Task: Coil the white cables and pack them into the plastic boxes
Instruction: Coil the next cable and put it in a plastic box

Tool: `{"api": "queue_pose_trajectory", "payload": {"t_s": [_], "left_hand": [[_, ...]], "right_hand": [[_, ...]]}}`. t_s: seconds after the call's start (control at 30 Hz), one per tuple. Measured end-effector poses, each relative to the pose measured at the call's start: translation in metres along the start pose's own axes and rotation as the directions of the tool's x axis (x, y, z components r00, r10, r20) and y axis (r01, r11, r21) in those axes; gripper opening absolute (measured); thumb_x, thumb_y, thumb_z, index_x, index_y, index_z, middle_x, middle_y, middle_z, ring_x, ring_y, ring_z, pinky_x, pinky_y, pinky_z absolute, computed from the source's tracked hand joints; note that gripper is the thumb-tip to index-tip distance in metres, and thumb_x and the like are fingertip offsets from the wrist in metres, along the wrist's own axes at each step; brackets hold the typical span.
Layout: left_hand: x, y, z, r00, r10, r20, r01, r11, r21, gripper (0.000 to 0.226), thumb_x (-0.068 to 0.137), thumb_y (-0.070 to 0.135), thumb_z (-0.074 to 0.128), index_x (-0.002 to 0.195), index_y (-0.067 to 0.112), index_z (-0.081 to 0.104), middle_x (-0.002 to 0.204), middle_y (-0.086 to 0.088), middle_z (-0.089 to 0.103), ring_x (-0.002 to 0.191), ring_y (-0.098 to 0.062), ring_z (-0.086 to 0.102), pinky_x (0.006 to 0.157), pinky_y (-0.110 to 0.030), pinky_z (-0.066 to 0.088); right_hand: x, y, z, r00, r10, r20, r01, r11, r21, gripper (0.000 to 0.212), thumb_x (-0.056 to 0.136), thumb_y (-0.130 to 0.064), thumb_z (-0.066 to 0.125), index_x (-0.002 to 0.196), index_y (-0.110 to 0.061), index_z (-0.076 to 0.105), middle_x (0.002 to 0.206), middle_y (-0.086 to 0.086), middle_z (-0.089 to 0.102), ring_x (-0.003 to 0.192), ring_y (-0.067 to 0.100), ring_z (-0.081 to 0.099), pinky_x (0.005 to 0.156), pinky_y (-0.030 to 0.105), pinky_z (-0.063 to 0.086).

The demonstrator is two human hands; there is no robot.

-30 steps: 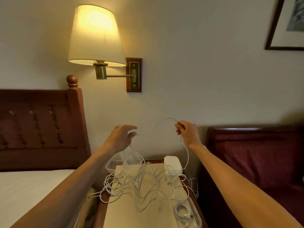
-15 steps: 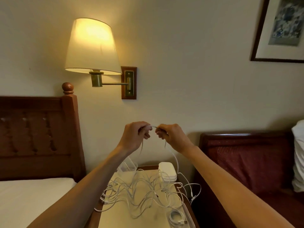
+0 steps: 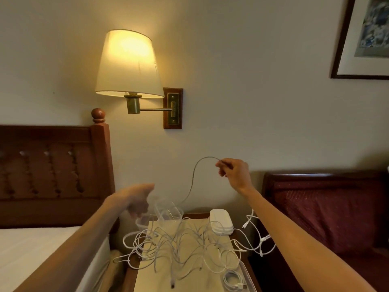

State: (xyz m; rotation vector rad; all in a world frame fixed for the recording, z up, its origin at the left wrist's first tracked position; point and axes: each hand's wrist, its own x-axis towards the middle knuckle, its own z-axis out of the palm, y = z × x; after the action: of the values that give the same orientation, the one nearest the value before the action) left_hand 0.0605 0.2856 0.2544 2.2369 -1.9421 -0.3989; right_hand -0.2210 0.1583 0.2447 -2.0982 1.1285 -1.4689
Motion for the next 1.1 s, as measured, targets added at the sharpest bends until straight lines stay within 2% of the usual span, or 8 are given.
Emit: {"api": "queue_pose_trajectory", "payload": {"t_s": [0.1,0.23,0.33,0.43,0.57,0.7,0.9,1.1], "left_hand": [[0.002,0.041,0.012,0.902,0.23,-0.366,-0.373,0.843,-0.387,0.06,0.099,0.009,0.052,0.153,0.019,0.026,0.137,-0.003,0.049,0.066,-0.016,0.07,0.049,-0.021,0.053],[0.005,0.078,0.015,0.748,0.303,-0.591,-0.594,0.703,-0.391,0.04,0.1,0.013,0.052,0.14,0.012,0.048,0.125,-0.001,0.058,0.056,-0.019,0.069,0.043,-0.029,0.053],[0.008,0.08,0.013,0.657,0.273,-0.703,-0.623,0.722,-0.302,0.013,0.097,0.01,0.057,0.097,0.011,0.07,0.084,-0.007,0.066,0.054,-0.012,0.064,0.054,-0.026,0.054],[-0.001,0.078,-0.004,0.489,0.237,-0.84,-0.662,0.728,-0.18,0.014,0.095,0.005,0.058,0.096,0.009,0.071,0.082,0.005,0.063,0.063,-0.002,0.057,0.064,-0.007,0.044],[-0.013,0.045,-0.04,0.33,0.142,-0.933,-0.649,0.752,-0.115,0.015,0.096,0.009,0.057,0.101,0.008,0.071,0.081,0.002,0.064,0.066,-0.004,0.057,0.065,-0.006,0.042],[0.001,-0.001,-0.018,0.419,0.056,-0.906,-0.493,0.852,-0.175,0.013,0.092,0.007,0.063,0.098,0.007,0.075,0.081,-0.005,0.071,0.067,-0.013,0.063,0.067,-0.014,0.045],[0.028,-0.037,0.045,0.924,-0.173,-0.342,0.041,0.932,-0.36,0.042,0.09,0.011,0.066,0.132,0.008,0.059,0.132,-0.016,0.061,0.119,-0.031,0.059,0.103,-0.038,0.046],[0.022,0.039,0.058,0.801,0.15,-0.579,-0.43,0.818,-0.382,0.052,0.098,0.013,0.056,0.147,0.012,0.039,0.143,-0.004,0.048,0.117,-0.021,0.057,0.097,-0.029,0.045]], "right_hand": [[0.001,-0.025,0.01,0.978,-0.169,0.121,0.173,0.985,-0.019,0.013,0.092,-0.012,0.064,0.097,-0.006,0.075,0.069,-0.004,0.068,0.059,0.004,0.061,0.067,0.012,0.049],[-0.003,-0.034,0.016,0.943,-0.286,0.168,0.301,0.951,-0.071,0.015,0.092,-0.009,0.063,0.101,-0.005,0.075,0.079,-0.01,0.066,0.066,-0.004,0.062,0.07,0.009,0.048],[-0.006,-0.03,0.014,0.922,-0.32,0.218,0.339,0.94,-0.051,0.013,0.092,-0.008,0.063,0.098,-0.006,0.074,0.078,-0.006,0.069,0.068,0.002,0.064,0.07,0.014,0.051],[-0.013,-0.004,0.015,0.936,-0.233,0.264,0.267,0.959,-0.1,0.013,0.093,-0.007,0.06,0.086,-0.007,0.071,0.07,0.002,0.068,0.064,0.013,0.064,0.069,0.027,0.054],[-0.033,0.053,0.012,0.97,0.093,0.224,-0.057,0.985,-0.164,0.019,0.095,-0.003,0.056,0.082,-0.009,0.07,0.07,0.005,0.071,0.061,0.008,0.067,0.073,0.027,0.055],[-0.029,0.053,0.012,0.932,0.337,0.13,-0.352,0.929,0.115,0.024,0.099,-0.014,0.054,0.084,-0.006,0.071,0.076,0.013,0.073,0.069,0.021,0.071,0.072,0.027,0.056],[-0.006,0.022,0.021,0.943,0.309,0.121,-0.32,0.943,0.093,0.035,0.101,-0.03,0.05,0.082,-0.01,0.071,0.056,0.002,0.052,0.052,0.016,0.053,0.064,0.038,0.054],[-0.007,-0.011,0.035,0.944,0.15,0.295,-0.156,0.988,-0.004,0.03,0.098,-0.023,0.051,0.076,-0.017,0.07,0.06,-0.003,0.053,0.056,0.01,0.045,0.066,0.038,0.048]]}}
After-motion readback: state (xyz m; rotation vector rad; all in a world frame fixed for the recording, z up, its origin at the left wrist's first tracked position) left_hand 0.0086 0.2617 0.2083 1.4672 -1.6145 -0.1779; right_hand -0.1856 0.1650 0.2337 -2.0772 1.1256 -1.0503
